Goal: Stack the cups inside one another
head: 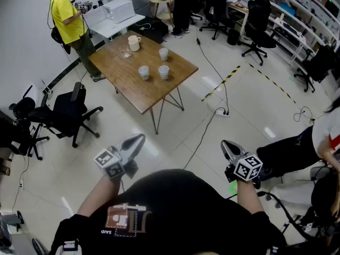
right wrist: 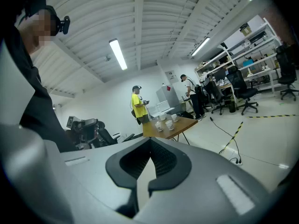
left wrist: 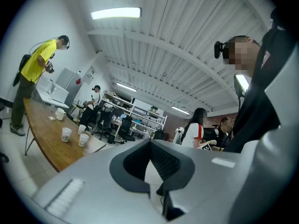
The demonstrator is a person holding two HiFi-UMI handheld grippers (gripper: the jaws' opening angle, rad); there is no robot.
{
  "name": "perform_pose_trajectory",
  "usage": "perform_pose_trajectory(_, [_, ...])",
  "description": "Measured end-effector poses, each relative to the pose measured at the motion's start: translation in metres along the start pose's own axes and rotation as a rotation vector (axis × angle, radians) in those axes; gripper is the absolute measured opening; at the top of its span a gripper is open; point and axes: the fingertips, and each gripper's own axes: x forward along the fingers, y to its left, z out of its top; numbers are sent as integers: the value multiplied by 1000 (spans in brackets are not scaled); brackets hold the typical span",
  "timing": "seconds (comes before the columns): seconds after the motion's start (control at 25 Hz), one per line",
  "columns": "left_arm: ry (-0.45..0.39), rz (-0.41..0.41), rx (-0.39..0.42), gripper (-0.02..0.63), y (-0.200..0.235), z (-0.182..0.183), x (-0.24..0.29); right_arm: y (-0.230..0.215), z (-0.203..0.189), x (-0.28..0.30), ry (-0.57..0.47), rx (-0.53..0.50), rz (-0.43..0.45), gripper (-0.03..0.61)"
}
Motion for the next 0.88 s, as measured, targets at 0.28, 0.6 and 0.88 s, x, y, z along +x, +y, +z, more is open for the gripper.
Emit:
perform_pose_trajectory(0.28, [12,17,-11,0,12,-10,25,-28,7,8,9,9,9,14])
perform_pose_trajectory(0.6, [8,-53,-34,0,91,-2,67,-55,29,73,32,-5,-37,14])
perform_pose_trajectory(0.88, [32,-68,-39,0,213,36,106,-88,85,154,6,-13,-125,14])
